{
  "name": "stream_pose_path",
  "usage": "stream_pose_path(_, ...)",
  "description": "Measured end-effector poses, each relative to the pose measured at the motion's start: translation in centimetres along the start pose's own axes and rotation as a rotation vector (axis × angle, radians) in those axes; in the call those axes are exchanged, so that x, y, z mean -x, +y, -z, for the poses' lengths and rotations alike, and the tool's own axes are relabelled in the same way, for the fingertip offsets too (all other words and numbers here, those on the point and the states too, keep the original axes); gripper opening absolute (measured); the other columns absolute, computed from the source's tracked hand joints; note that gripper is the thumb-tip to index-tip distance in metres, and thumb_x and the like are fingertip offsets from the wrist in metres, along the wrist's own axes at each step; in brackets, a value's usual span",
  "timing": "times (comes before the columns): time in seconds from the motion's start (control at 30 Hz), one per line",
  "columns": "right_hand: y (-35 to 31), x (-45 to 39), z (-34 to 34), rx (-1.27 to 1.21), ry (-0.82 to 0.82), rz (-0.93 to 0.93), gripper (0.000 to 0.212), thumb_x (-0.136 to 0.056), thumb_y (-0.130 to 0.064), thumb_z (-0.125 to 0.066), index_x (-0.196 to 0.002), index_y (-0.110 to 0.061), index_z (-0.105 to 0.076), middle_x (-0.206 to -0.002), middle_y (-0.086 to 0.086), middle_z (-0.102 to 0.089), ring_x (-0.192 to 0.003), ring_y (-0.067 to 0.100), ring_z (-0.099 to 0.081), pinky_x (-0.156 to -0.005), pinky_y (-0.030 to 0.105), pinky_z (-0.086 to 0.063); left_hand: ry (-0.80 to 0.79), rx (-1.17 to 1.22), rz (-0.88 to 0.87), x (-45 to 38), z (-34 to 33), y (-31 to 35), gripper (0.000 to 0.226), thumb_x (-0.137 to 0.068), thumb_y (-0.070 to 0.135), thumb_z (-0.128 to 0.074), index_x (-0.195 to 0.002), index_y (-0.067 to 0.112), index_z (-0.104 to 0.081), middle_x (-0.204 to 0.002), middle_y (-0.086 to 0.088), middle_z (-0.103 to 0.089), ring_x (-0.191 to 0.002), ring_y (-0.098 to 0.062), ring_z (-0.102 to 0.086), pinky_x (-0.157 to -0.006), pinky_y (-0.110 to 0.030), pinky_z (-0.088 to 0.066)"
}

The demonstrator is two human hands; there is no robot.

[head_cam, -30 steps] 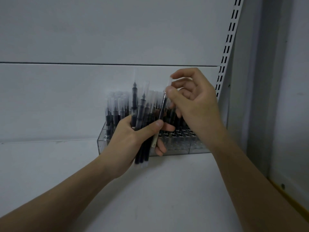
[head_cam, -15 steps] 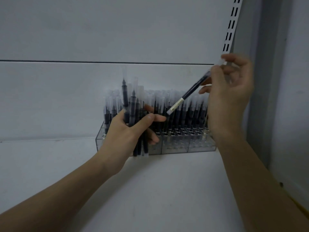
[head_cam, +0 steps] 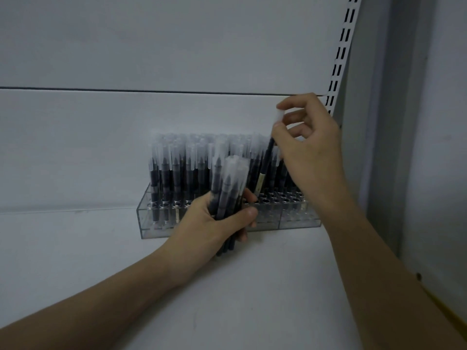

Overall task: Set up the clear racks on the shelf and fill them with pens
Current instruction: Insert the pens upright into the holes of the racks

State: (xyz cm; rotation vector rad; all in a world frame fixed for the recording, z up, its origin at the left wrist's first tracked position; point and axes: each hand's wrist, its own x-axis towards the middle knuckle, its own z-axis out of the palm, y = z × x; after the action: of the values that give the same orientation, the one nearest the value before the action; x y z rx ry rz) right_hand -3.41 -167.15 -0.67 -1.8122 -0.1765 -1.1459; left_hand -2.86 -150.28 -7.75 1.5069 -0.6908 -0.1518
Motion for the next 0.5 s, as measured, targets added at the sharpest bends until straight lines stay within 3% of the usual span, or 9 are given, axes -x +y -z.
stream_pose_path(0.1,-0.11,0.03,-0.04,-0.005,-0.01,0.01,0.019,-0.091,-0.01,-0.061,-0.105,-0.023,-0.061,-0.083,-0.015,-0.058,-0.068,0.005,-0.06,-0.06,0.021,-0.053,0.01,-0.033,0.033,-0.18,-0.16,-0.29,0.017,-0.084,0.02,-0.072,-0.1,0.015,-0.067,-0.069,-0.005,-0.067,-0.06,-0.019,-0.059,-0.059,-0.035,-0.046)
stream_pose_path(0.33,-0.09,-0.04,-0.13,-0.012,-0.036,0.036,0.018,-0.09,-0.011,-0.062,-0.104,-0.023,-0.061,-0.083,-0.016,-0.058,-0.072,0.012,-0.062,-0.068,0.041,-0.059,-0.004,-0.101,0.056,-0.34,-0.24,-0.53,0.014,-0.084,0.012,-0.075,-0.094,0.012,-0.064,-0.059,-0.005,-0.063,-0.047,-0.01,-0.053,-0.045,-0.02,-0.042)
stream_pose_path(0.5,0.06,0.04,-0.17,0.004,-0.034,0.065,0.017,-0.09,-0.01,-0.063,-0.103,-0.02,-0.06,-0.082,-0.015,-0.058,-0.071,0.006,-0.06,-0.068,0.025,-0.055,-0.005,-0.093,0.052,-0.24,0.16,-0.55,0.023,-0.079,0.015,-0.079,-0.088,0.005,-0.061,-0.062,-0.012,-0.06,-0.053,-0.022,-0.051,-0.045,-0.028,-0.044)
